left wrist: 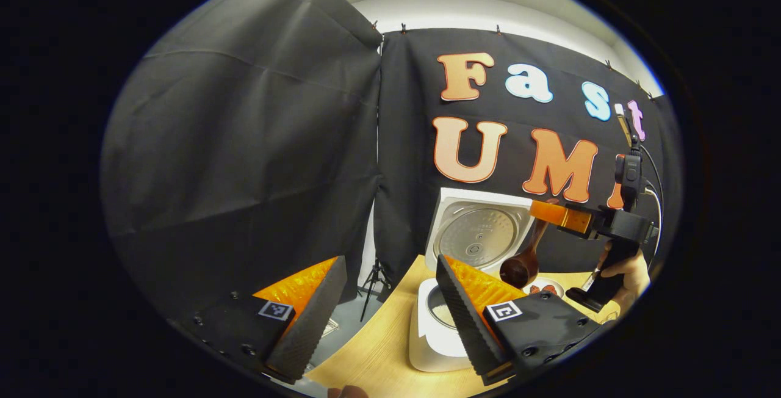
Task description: Close the left gripper, press the button to open the rice cooker; take a wooden spoon from the chopstick holder with the right hand, scoop a spoonful of rice and pour it into the rice cooker, then put the wooden spoon back into the chopstick holder.
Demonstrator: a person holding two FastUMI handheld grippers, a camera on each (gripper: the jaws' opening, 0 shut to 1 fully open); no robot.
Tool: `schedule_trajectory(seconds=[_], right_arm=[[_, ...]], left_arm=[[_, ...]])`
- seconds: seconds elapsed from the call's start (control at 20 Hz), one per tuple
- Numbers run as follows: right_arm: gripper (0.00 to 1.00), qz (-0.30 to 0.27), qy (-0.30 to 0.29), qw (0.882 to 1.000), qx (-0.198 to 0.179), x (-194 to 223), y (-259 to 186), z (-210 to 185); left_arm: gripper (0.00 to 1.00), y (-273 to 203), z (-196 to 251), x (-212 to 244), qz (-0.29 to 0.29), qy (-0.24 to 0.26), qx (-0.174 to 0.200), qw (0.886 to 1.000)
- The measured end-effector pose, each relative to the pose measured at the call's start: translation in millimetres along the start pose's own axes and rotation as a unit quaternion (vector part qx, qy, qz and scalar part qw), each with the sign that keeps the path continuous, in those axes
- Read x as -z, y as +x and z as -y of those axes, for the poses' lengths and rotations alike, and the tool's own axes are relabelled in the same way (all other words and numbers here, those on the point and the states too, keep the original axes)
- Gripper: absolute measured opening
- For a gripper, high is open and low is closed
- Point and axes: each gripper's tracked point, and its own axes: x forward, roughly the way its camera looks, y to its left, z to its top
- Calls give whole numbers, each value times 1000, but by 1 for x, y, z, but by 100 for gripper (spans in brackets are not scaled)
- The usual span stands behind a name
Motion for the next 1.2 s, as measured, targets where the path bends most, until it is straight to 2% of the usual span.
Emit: schedule_trajectory(seconds=[0.2,0.35,0.45,0.5,0.55,0.6,0.9,1.2], right_arm=[[17,14,101,995,13,-10,-11,27],[17,25,192,981,27,-17,-29,63],[17,39,231,971,44,-27,-49,96],[22,45,245,967,55,-32,-61,114],[22,52,256,963,67,-36,-74,133],[17,60,265,959,79,-41,-87,152],[17,106,274,938,184,-51,-199,271],[17,136,288,904,284,-34,-319,371]], left_arm=[[100,-2,2,1,0,2,3,1000],[100,-2,9,-1,0,0,8,1000],[100,-2,17,-5,2,0,17,1000],[100,-2,22,-7,4,2,21,1000],[100,-1,28,-8,6,5,26,1000],[100,-1,35,-9,8,6,33,999],[99,8,83,-11,6,9,75,997],[99,17,119,-13,7,19,96,995]])
